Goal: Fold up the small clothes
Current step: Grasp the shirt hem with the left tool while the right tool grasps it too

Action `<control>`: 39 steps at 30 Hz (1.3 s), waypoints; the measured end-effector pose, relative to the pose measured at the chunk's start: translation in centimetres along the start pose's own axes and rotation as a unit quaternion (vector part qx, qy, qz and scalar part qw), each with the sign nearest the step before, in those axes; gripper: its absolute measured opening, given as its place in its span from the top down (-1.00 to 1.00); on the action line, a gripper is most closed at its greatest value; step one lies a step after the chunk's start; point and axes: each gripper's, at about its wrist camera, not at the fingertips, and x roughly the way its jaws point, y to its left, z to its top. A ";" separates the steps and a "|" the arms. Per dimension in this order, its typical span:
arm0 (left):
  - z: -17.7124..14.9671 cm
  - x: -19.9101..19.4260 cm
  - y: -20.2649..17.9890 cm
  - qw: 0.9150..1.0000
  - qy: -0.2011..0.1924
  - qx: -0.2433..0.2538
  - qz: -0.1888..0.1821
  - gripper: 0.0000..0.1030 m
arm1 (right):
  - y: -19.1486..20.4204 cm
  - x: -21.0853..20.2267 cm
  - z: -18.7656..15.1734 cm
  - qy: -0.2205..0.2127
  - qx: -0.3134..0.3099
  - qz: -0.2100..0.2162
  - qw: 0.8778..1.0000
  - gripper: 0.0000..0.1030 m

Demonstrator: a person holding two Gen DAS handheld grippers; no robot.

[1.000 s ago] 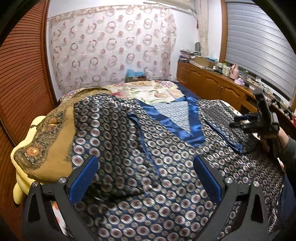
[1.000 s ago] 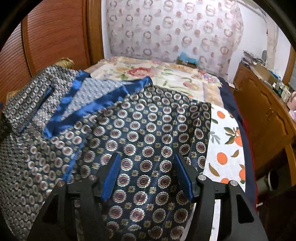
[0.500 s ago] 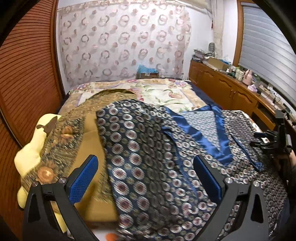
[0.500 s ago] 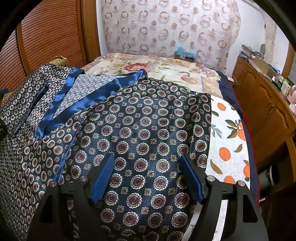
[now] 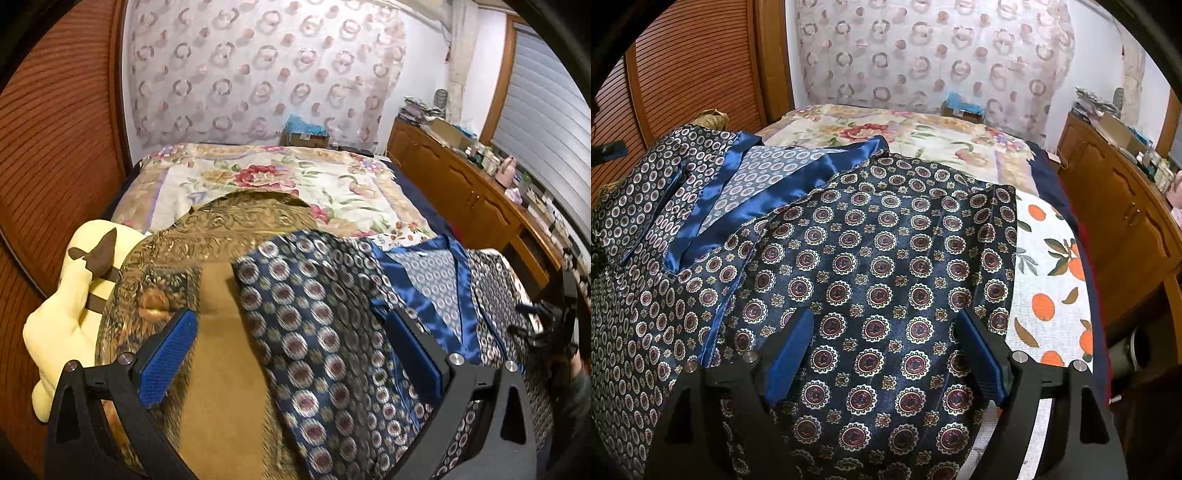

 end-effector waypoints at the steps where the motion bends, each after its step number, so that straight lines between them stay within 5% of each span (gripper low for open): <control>1: 0.2 0.3 0.2 1.000 0.003 -0.003 0.002 -0.97 | 0.0 0.0 0.0 0.000 0.000 0.000 1.000 -0.59; 9: 1.0 3.3 2.0 0.999 0.047 -0.015 0.013 -0.50 | 0.0 0.0 0.0 0.000 -0.001 -0.001 1.000 -0.60; 13: 0.5 4.5 2.1 0.997 0.073 -0.014 0.002 -0.48 | -0.6 -0.4 0.0 -0.009 0.015 0.016 1.000 -0.60; 22: 0.8 4.0 1.9 0.998 0.054 -0.004 -0.022 -0.09 | -3.9 -1.9 2.3 -0.033 0.038 -0.001 0.999 -0.60; 28: 1.5 4.8 1.7 0.998 0.058 0.006 -0.010 0.42 | -5.9 0.1 4.3 -0.020 0.059 0.006 0.998 -0.53; 30: 1.5 4.8 1.0 0.998 0.058 0.022 0.000 0.90 | -6.0 1.1 4.7 -0.010 0.055 0.002 0.998 -0.53; 32: 1.6 4.1 -0.1 0.998 0.045 0.045 -0.005 0.93 | -6.0 2.3 4.9 0.003 0.049 -0.005 0.999 -0.51; 37: 1.6 1.5 -2.7 0.997 0.008 0.076 -0.010 0.94 | -6.2 3.7 5.7 0.012 0.039 -0.022 0.999 -0.17; 39: 1.5 0.4 -3.6 0.997 -0.005 0.078 -0.024 0.95 | -6.0 3.6 6.2 0.008 0.041 -0.023 0.999 0.73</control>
